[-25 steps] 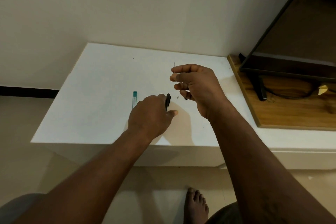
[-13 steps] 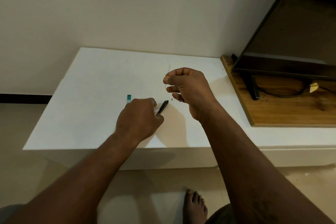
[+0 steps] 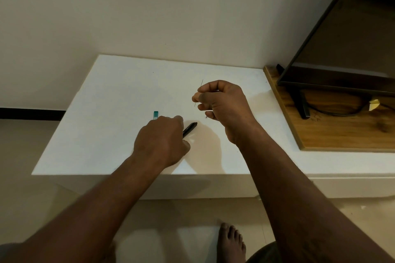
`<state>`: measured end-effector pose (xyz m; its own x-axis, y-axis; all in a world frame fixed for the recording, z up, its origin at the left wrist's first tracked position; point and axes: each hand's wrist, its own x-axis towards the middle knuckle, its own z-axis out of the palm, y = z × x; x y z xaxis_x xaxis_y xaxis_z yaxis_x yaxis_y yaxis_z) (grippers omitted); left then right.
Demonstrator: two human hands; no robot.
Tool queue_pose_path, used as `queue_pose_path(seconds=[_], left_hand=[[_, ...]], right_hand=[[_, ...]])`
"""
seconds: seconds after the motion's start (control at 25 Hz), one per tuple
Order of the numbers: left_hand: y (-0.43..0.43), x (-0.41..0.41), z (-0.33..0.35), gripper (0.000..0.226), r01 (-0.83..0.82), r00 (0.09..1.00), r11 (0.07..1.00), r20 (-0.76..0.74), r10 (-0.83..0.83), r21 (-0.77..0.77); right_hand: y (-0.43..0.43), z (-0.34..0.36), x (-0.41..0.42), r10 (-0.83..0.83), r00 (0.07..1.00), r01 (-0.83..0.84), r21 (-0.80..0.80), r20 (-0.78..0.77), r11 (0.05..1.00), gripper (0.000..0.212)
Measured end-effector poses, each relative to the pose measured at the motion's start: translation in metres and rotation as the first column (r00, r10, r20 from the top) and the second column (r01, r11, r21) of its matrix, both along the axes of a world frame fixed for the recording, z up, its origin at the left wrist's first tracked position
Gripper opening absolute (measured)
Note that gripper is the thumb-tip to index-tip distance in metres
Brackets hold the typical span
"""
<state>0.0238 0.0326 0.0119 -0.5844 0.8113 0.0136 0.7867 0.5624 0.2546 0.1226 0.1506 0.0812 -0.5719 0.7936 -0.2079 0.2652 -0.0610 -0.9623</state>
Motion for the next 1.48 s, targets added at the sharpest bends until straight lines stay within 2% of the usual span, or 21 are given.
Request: queue_pose_path(seconds=[0.16,0.28,0.52,0.6,0.76,0.92,1.04,1.28,1.48], left_hand=[[-0.010,-0.013,0.012,0.022,-0.120,0.937,0.968,0.348,0.036,0.222],[-0.017,-0.021,0.021,0.009,-0.178,0.884,0.925,0.468,0.001,0.335],[-0.015,-0.021,0.022,0.010,-0.186,0.870,0.898,0.491,-0.037,0.398],[-0.014,-0.021,0.023,0.003,-0.195,0.859,0.888,0.510,-0.051,0.417],[-0.016,-0.020,0.027,0.022,-0.197,0.858,0.867,0.508,-0.073,0.457],[-0.016,-0.021,0.029,0.016,-0.241,0.832,0.831,0.548,-0.089,0.501],[-0.016,-0.021,0.030,0.023,-0.257,0.802,0.820,0.586,-0.114,0.511],[-0.017,-0.023,0.030,0.020,-0.245,0.818,0.812,0.563,-0.120,0.529],[-0.018,-0.023,0.029,0.021,-0.228,0.831,0.812,0.542,-0.125,0.538]], right_hand=[[0.001,-0.002,0.001,0.000,1.000,0.000,0.020,-0.005,1.000,0.020],[0.000,-0.003,0.000,0.004,1.000,-0.004,0.043,-0.001,0.999,0.013],[-0.005,-0.007,-0.005,-0.004,1.000,0.005,0.054,-0.010,0.999,0.008],[-0.006,-0.007,-0.006,-0.017,1.000,0.018,0.060,-0.022,0.998,0.006],[-0.006,-0.006,-0.005,-0.035,0.998,0.038,0.063,-0.058,0.997,0.005],[-0.005,-0.004,-0.005,-0.058,0.986,0.055,-0.021,-0.153,0.998,0.008],[-0.003,-0.001,-0.004,-0.094,0.967,0.076,-0.085,-0.236,0.993,0.010],[-0.004,-0.001,-0.003,-0.084,0.956,0.073,-0.049,-0.281,0.996,0.014],[-0.005,0.002,-0.002,-0.047,0.948,0.048,-0.005,-0.316,0.999,0.010]])
